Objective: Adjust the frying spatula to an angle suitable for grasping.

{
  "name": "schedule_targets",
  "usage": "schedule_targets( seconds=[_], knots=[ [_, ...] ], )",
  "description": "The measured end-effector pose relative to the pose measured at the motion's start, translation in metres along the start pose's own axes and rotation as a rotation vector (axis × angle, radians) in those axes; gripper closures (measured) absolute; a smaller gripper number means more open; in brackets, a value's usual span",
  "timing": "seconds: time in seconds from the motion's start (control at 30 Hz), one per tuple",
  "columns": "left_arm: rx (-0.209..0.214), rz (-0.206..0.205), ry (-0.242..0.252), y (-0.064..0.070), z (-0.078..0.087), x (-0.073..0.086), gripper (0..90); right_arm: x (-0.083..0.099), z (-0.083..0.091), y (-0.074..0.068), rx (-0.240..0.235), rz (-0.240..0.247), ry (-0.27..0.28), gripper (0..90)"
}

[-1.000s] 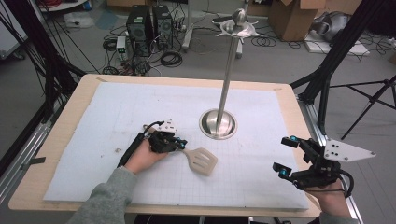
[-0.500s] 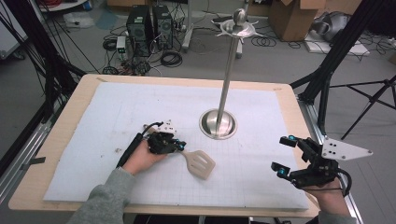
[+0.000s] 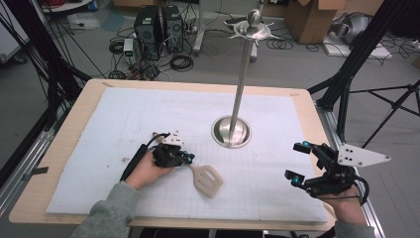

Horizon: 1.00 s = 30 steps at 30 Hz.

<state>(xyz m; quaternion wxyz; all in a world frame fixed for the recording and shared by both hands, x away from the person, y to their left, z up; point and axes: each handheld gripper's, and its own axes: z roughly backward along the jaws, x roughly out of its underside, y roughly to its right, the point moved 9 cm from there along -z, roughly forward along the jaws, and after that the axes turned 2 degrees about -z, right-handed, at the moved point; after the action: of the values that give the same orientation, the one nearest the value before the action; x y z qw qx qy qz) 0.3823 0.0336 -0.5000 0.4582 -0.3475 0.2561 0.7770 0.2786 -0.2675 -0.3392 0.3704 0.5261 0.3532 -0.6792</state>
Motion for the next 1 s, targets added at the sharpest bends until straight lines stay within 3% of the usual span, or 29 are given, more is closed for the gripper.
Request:
schedule_targets(
  seconds=[0.4,0.5,1.0],
  knots=[
    [0.009,0.004,-0.003,0.006,0.011,0.010,89.7,-0.003,-0.011,0.002,-0.027,0.005,-0.001,11.4],
    [0.011,0.026,-0.012,0.007,0.014,0.012,89.6,-0.003,-0.015,0.002,-0.037,0.002,-0.007,11.4],
    [0.027,0.000,0.000,0.012,0.031,0.027,89.6,-0.008,-0.029,0.005,-0.074,0.013,0.001,11.4]
  ],
)
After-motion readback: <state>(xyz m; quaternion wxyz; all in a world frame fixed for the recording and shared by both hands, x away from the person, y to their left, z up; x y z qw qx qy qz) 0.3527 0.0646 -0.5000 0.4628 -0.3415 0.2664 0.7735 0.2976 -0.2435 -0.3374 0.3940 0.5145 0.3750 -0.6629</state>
